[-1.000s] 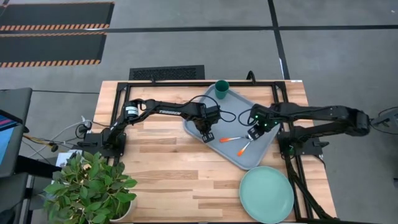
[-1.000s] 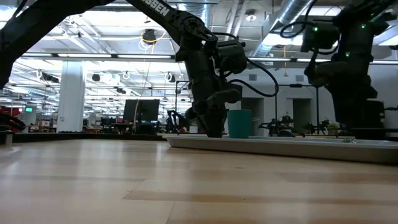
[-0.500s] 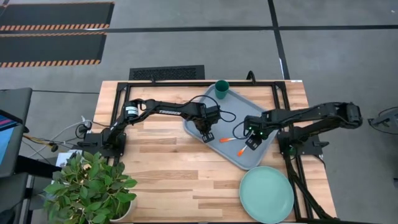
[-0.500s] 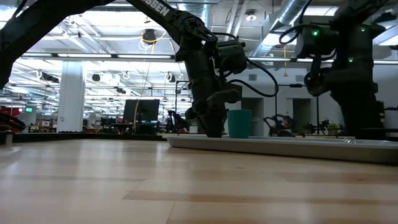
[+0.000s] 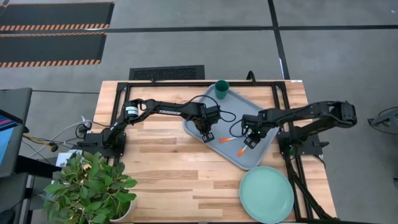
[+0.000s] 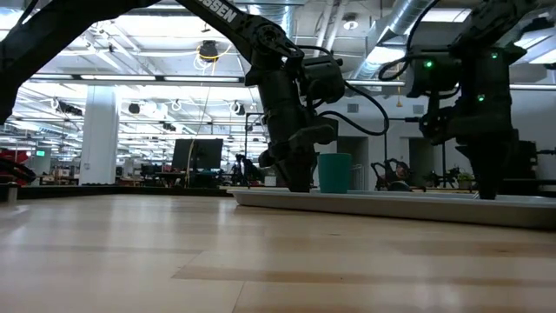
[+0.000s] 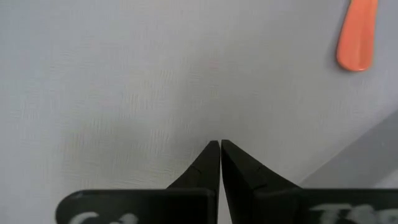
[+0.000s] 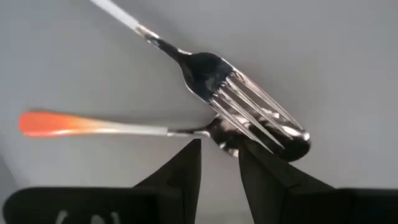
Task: Pick and place plate/cup/fork/spoon on tray
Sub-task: Adjust the silverware
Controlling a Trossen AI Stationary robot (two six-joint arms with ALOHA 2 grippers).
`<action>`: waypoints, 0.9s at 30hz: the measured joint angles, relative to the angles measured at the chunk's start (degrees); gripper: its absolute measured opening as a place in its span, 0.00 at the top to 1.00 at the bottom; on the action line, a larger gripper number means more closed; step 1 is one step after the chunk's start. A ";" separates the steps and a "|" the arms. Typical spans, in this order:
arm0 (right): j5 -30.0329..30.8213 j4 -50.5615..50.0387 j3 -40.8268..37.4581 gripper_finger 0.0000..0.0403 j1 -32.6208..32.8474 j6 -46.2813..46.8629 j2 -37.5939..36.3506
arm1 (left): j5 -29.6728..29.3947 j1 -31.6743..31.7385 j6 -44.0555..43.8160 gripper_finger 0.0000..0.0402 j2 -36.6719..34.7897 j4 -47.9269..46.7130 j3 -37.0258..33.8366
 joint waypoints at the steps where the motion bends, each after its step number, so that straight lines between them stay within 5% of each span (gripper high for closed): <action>1: 0.05 0.16 0.00 0.67 -0.54 -0.25 0.00 | 0.00 0.00 -0.02 1.00 0.00 0.00 0.00; 19: 1.59 9.01 0.20 0.68 -12.27 -8.02 -0.01 | 0.00 0.00 0.04 1.00 0.00 0.50 0.00; 27: 1.87 22.38 2.36 0.69 -8.07 -9.49 -0.35 | -0.01 0.00 0.04 1.00 0.00 1.04 0.00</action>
